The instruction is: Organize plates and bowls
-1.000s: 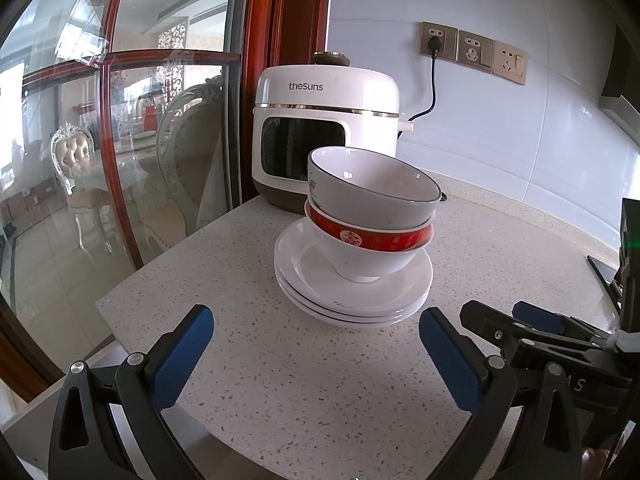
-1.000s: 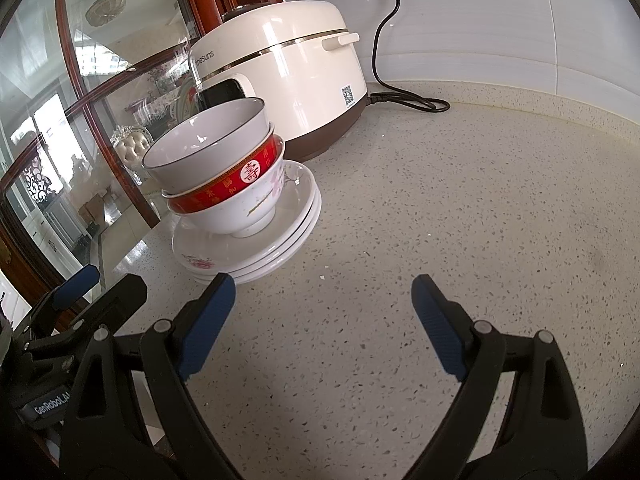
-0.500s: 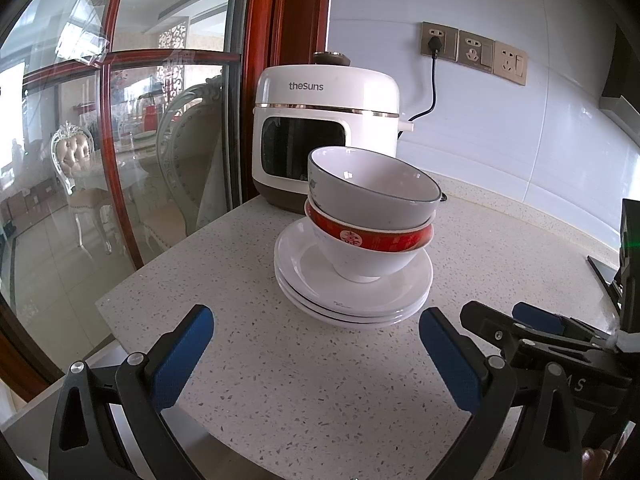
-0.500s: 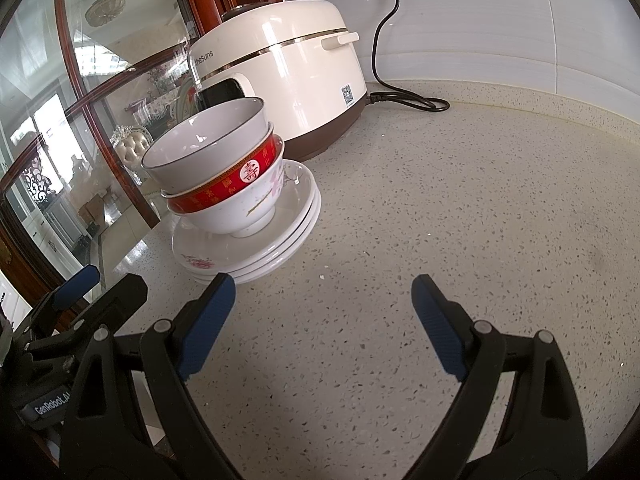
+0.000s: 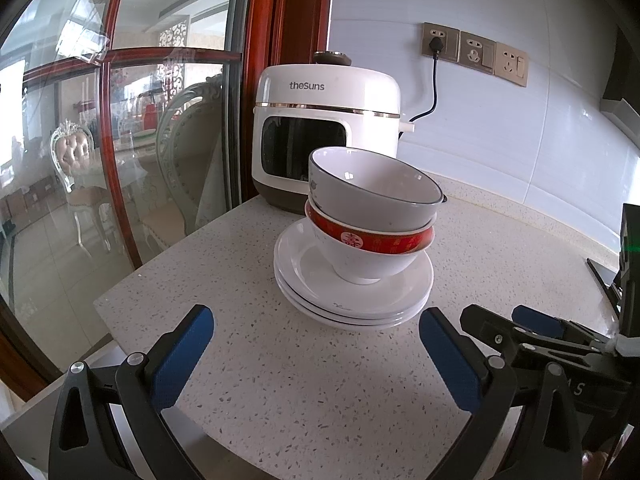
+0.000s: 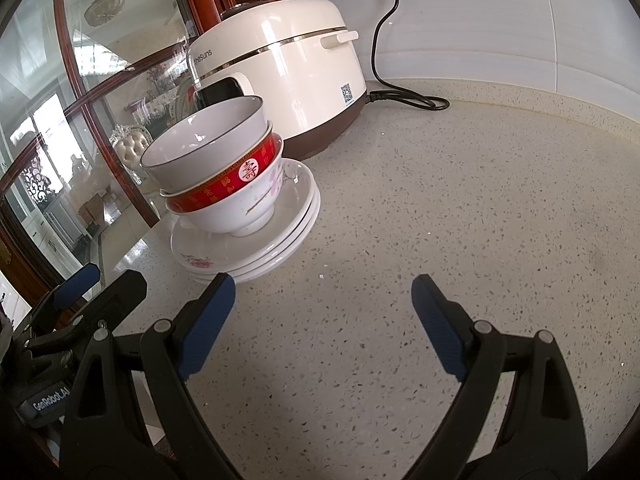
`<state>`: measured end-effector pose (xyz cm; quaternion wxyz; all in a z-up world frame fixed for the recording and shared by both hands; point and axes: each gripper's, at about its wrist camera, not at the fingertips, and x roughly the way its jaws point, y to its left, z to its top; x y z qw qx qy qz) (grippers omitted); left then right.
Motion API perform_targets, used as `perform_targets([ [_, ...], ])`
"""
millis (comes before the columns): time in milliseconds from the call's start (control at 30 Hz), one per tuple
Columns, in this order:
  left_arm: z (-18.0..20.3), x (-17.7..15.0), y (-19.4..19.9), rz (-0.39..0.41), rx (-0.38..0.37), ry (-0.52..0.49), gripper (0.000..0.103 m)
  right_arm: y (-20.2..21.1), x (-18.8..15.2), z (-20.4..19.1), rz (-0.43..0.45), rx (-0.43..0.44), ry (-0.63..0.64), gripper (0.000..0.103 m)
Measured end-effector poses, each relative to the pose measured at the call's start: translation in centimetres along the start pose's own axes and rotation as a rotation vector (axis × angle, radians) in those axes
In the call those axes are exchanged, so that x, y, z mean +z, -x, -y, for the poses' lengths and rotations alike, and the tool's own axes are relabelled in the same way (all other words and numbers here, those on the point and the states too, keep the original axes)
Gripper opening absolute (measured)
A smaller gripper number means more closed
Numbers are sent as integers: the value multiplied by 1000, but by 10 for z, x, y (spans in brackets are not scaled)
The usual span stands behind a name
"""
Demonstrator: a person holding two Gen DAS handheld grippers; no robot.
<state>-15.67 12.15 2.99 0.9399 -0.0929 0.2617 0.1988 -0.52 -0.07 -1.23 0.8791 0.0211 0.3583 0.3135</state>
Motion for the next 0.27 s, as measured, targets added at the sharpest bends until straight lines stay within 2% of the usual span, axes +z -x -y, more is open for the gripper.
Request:
perform_targets([
  [267,-1,3,3,33,1,14,103,0,-2,1,-8,-6,-3,91],
])
